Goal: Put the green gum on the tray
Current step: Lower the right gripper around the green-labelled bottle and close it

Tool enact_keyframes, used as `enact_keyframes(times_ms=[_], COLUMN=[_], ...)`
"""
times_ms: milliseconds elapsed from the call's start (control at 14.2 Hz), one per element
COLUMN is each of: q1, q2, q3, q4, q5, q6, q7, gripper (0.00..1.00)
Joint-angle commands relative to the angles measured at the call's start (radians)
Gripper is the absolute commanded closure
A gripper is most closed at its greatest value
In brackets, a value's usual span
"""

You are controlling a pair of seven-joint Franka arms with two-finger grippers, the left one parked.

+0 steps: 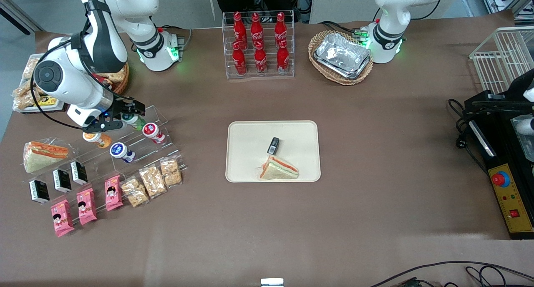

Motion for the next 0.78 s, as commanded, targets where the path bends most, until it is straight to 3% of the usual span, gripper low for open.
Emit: enact_keyframes(times_ms=[0,141,282,705], q1=[0.003,0.001,-0.005,-0.005], q2=[-0.006,-0.012,-0.018,-0.009], q3=[0.0,0.0,-0.003,-0.025], q4=[-0.018,-0.012,0.005,0.199], q5=[-0.003,-0.005,-0.005,-0.006], q6=[0.024,0.01,-0.011,-0.215], q7=[-0.014,-0.016,-0.069,-0.083], gripper=[0.49,0.55,0.68,0.68])
